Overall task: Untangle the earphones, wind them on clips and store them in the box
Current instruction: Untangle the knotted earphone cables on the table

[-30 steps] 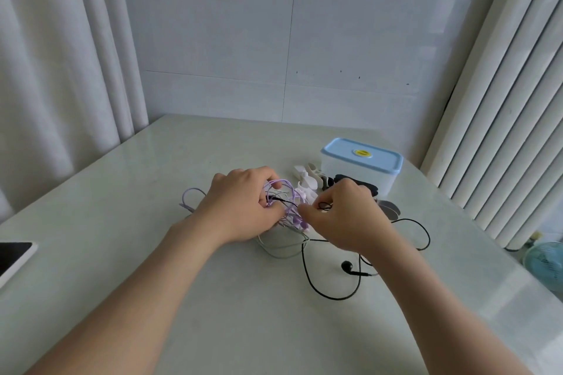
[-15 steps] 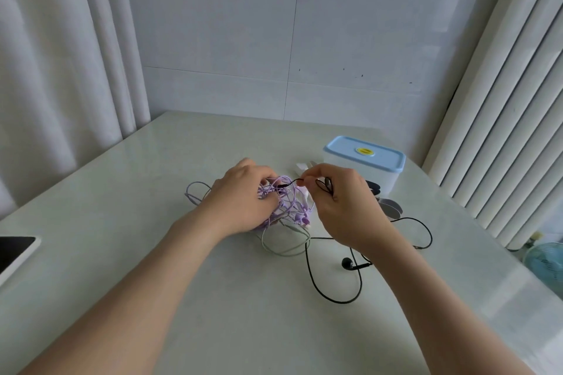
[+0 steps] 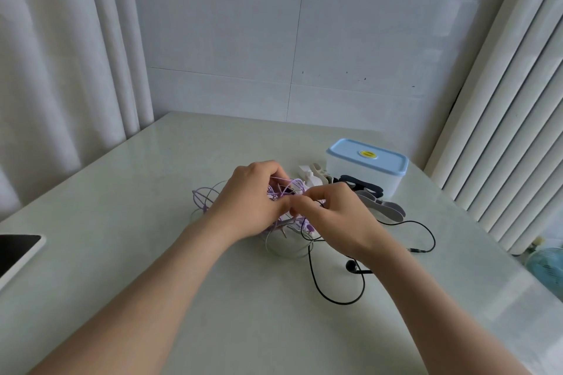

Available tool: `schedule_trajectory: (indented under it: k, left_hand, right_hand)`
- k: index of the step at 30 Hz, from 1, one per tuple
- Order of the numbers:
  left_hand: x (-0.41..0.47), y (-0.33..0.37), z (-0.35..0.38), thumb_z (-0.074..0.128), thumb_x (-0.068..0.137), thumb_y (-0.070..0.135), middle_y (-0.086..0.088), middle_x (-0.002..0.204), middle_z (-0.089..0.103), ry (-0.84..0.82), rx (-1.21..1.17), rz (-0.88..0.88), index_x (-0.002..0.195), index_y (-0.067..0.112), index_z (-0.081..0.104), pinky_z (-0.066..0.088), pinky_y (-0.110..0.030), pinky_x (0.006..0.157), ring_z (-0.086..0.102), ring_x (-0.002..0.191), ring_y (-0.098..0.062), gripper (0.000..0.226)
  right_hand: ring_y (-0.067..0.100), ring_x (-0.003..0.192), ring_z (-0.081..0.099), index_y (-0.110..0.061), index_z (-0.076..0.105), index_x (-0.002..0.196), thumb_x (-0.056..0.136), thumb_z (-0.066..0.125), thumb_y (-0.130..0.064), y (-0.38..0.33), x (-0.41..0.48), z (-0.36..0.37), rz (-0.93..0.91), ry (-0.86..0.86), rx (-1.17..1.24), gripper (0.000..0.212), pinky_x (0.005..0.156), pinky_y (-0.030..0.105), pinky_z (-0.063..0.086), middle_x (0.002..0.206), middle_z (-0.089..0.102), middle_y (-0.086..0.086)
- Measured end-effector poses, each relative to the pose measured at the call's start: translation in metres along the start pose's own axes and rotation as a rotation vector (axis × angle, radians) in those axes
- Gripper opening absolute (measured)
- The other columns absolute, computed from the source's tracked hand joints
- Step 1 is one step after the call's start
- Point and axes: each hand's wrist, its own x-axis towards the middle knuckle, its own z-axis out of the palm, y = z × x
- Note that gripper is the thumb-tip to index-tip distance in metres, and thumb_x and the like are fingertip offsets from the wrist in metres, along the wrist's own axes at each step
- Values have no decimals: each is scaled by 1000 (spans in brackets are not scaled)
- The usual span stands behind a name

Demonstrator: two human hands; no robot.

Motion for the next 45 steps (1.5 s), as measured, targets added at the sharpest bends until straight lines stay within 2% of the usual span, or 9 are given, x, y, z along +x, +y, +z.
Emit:
schedule_trajectory:
  k: [4, 8, 13, 18, 25, 33, 38, 42, 45]
  left_hand:
    - [2, 2, -4, 86, 81, 26, 17, 84, 73, 3, -100, -11, 90, 31, 70, 42, -8, 64, 65, 79, 6, 19]
    - [6, 0, -7, 77, 91, 17, 16, 95, 76, -55, -245, -57, 103, 33, 77, 56, -29, 89, 70, 91, -3, 20]
    - [6, 1, -7, 70, 97, 12, 12, 94, 78, -94, -325, -88, 107, 31, 81, 57, -40, 90, 72, 92, -21, 24]
    - [5, -5, -1, 67, 98, 14, 16, 97, 73, -9, -72, 18, 107, 31, 74, 41, -12, 65, 58, 67, 4, 21]
    - [9, -22, -6, 59, 89, -9, -7, 104, 66, 283, 273, 54, 109, 16, 67, 47, -36, 76, 63, 94, -29, 33]
    - [5, -22, -20, 60, 68, -16, -7, 91, 66, 524, 629, -48, 116, 13, 56, 26, -39, 75, 56, 91, -38, 57]
    - [5, -14, -6, 60, 79, 16, -2, 124, 60, 351, 482, 178, 104, 24, 71, 32, -42, 90, 47, 115, -33, 29]
    - [-6, 7, -6, 60, 74, 43, 18, 95, 62, -83, 291, 254, 79, 36, 69, 33, -43, 100, 43, 112, -13, 13]
    - [-15, 15, -8, 65, 64, 63, 18, 102, 59, -345, 317, 143, 77, 41, 71, 26, -37, 106, 35, 116, -8, 27]
  right_hand:
    - [7, 41, 40, -21, 76, 79, 106, 54, -36, 7, 6, 4, -19, 54, -98, 38, 45, 17, 30, 42, 46, -14]
    - [2, 45, 51, -19, 73, 84, 108, 53, -31, 12, 9, 5, -32, 110, -133, 34, 47, 14, 34, 51, 54, -13]
    - [5, 48, 46, -18, 65, 79, 111, 43, -31, 11, 10, 5, -44, 111, -162, 41, 49, 17, 33, 46, 47, -15]
    - [19, 50, 17, -3, 39, 69, 105, 44, -19, -1, 2, -2, 90, -98, 216, 40, 45, 21, 19, 61, 20, 5]
    - [16, 53, 14, -23, 41, 56, 106, 46, -20, -11, 0, -8, 74, 5, 557, 50, 49, 24, 14, 61, 18, 0]
    - [17, 51, 25, 1, 39, 62, 95, 53, -24, 18, 13, -8, 82, 422, -134, 44, 52, 31, 24, 51, 35, 2]
    - [21, 53, 31, -11, 34, 53, 91, 60, -29, 31, 13, -4, 139, 293, -366, 49, 52, 31, 32, 48, 31, 0]
    - [23, 60, 53, 0, 53, 62, 82, 65, -32, 30, 10, -9, 190, 118, -423, 40, 60, 39, 55, 53, 49, 4]
    - [20, 44, 61, -3, 61, 69, 81, 67, -29, 22, 5, -14, 251, -34, -355, 29, 51, 33, 54, 56, 58, 3]
